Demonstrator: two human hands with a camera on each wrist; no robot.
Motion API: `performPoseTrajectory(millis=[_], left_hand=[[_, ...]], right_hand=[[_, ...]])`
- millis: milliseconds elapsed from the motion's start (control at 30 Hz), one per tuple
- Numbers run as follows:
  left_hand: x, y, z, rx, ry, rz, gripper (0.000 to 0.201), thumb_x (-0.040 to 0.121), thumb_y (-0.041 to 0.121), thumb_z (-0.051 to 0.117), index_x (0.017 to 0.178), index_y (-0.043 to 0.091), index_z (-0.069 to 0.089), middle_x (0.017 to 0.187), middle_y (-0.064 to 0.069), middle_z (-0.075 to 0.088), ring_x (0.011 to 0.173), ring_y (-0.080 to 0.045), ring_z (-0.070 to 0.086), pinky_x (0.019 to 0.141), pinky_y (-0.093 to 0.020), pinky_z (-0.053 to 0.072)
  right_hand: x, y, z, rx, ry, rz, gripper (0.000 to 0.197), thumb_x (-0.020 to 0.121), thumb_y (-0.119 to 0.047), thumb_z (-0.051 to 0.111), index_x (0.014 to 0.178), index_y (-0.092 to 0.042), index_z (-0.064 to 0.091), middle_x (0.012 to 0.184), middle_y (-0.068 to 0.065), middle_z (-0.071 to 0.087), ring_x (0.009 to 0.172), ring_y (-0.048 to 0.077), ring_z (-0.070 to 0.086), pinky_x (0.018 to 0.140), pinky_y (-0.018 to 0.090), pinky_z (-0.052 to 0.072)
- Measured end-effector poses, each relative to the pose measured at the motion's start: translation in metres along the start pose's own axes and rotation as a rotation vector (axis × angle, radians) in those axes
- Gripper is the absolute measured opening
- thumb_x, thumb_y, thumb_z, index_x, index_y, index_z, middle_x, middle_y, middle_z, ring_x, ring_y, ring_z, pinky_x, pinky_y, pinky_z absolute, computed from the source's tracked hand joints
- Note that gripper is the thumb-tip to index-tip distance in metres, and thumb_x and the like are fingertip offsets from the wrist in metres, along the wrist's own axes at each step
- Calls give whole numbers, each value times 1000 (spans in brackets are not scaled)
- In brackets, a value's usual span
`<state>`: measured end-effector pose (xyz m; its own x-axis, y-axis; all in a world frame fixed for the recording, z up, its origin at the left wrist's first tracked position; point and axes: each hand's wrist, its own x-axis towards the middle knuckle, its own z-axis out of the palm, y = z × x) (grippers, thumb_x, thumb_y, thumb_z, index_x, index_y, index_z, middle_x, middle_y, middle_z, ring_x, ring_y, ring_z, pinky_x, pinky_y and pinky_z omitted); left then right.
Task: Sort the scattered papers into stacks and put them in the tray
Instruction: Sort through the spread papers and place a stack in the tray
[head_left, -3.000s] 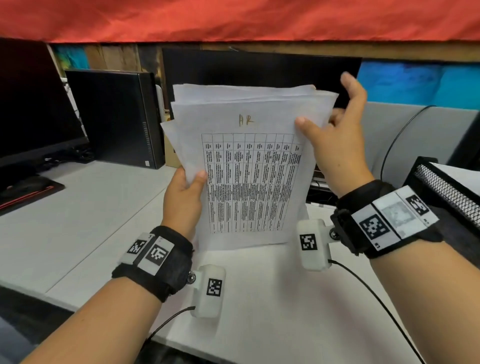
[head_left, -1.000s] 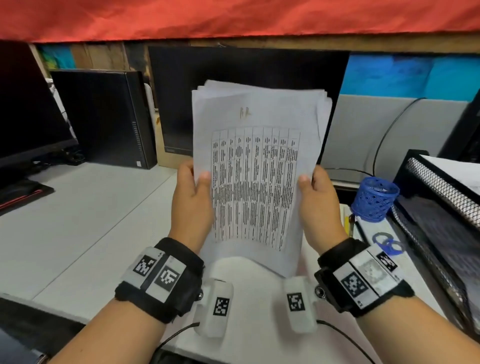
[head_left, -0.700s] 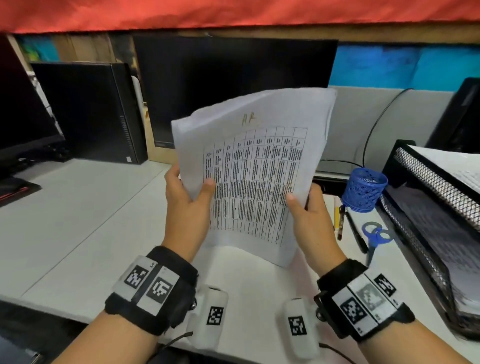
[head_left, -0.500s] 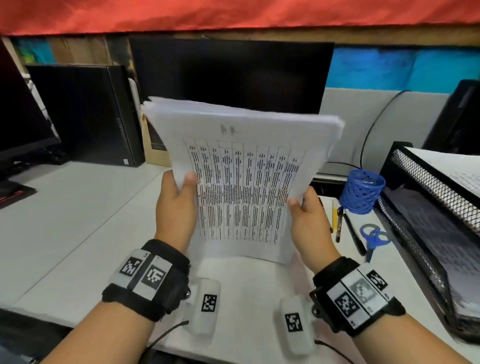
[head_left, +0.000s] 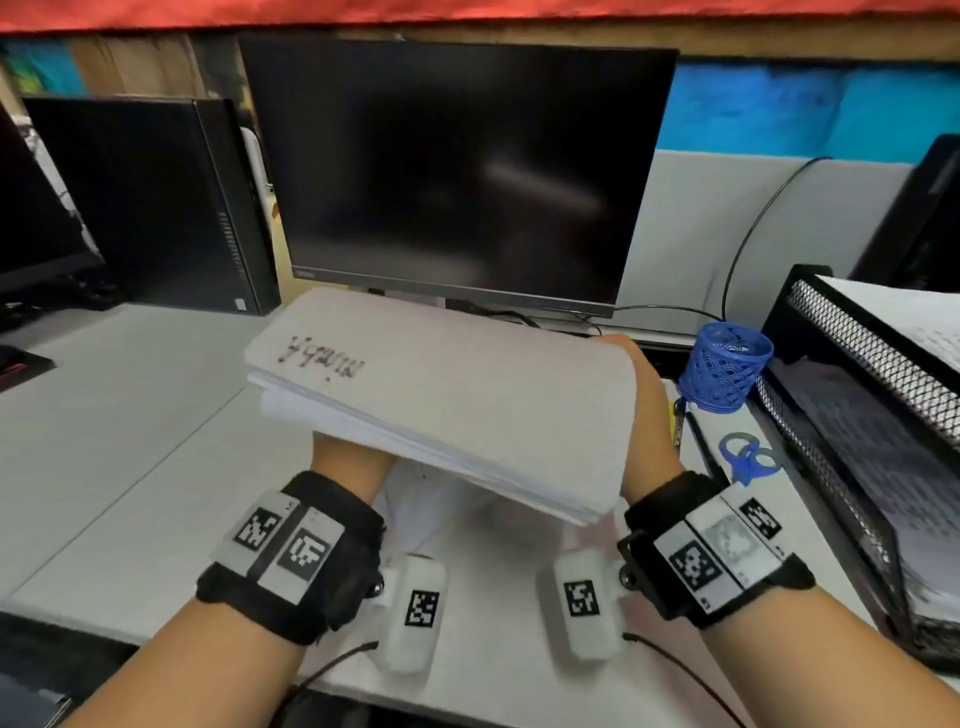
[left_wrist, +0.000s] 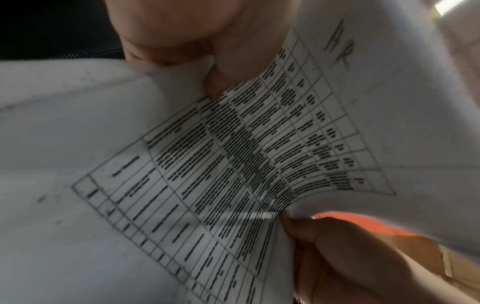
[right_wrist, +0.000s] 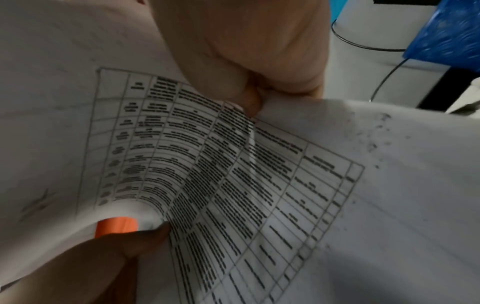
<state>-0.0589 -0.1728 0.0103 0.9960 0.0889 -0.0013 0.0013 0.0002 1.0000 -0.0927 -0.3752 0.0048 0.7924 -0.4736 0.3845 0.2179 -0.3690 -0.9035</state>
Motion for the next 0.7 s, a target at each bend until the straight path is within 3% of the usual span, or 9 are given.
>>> performPoseTrajectory(millis=[33, 67, 133, 200, 267, 400, 467, 567, 700], left_hand=[[5, 10, 0, 91, 6, 32, 34, 97, 4, 45, 131, 3, 46, 135, -16, 48, 102, -14, 52, 85, -6, 34], [12, 14, -1, 144, 23, 123, 25, 97, 7, 45, 121, 8, 52, 124, -12, 54, 102, -20, 51, 83, -14, 34], [26, 20, 3, 226, 6, 127, 15, 97, 12, 47, 110, 13, 53, 105, -3, 57, 88, -15, 49, 65, -17, 36], [33, 16, 4, 385, -16, 111, 23, 97, 17, 50, 119, 12, 52, 114, -2, 59, 91, -13, 49, 73, -20, 39], [36, 10, 6, 448, -79, 125, 28, 97, 17, 49, 124, 11, 51, 122, -4, 58, 95, -14, 49, 79, -25, 38], [27, 12, 13, 289, -25, 245, 30, 100, 13, 42, 130, 18, 44, 112, 7, 54, 85, -1, 50, 63, -2, 38], [17, 17, 17, 210, 14, 343, 29, 101, 12, 39, 128, 23, 40, 104, 15, 52, 82, 9, 50, 58, 5, 35], [5, 14, 22, 153, 21, 461, 25, 102, 13, 36, 119, 30, 32, 97, 28, 45, 78, 28, 48, 60, 8, 33], [1, -14, 27, 152, 28, 365, 23, 102, 17, 35, 126, 15, 35, 98, 14, 53, 78, 10, 55, 56, 3, 39]], right_hand=[[5, -3, -1, -3, -1, -21, 19, 92, 1, 52, 89, -17, 51, 82, -13, 52, 71, -5, 48, 60, -1, 37], [7, -11, -1, -54, -4, -33, 19, 93, 2, 49, 92, -17, 52, 83, -14, 52, 73, -4, 47, 60, 1, 37], [13, -7, 3, -188, -66, 78, 17, 97, -5, 44, 96, -16, 57, 86, -8, 54, 76, 5, 49, 60, 13, 39], [20, -4, 5, -262, -113, 220, 23, 98, -16, 42, 79, -14, 55, 74, -2, 51, 67, 12, 47, 52, 24, 32], [23, -3, 5, -244, -127, 255, 22, 99, -19, 41, 81, -12, 53, 69, -3, 48, 63, 13, 46, 51, 23, 31], [13, -7, 11, -89, -22, 104, 14, 100, -17, 39, 96, -15, 52, 75, -11, 49, 62, -5, 47, 49, 3, 36], [7, -11, 13, -53, 38, 3, 13, 102, -17, 36, 97, -16, 48, 77, -13, 48, 57, -15, 45, 52, 0, 35], [-7, -11, 16, -32, 53, -39, 9, 103, -19, 32, 103, -18, 41, 79, -14, 47, 60, -16, 46, 53, 3, 36], [-21, 6, 23, -99, -59, 100, 18, 102, -12, 32, 118, -14, 40, 102, -1, 54, 87, 12, 53, 79, 29, 47]])
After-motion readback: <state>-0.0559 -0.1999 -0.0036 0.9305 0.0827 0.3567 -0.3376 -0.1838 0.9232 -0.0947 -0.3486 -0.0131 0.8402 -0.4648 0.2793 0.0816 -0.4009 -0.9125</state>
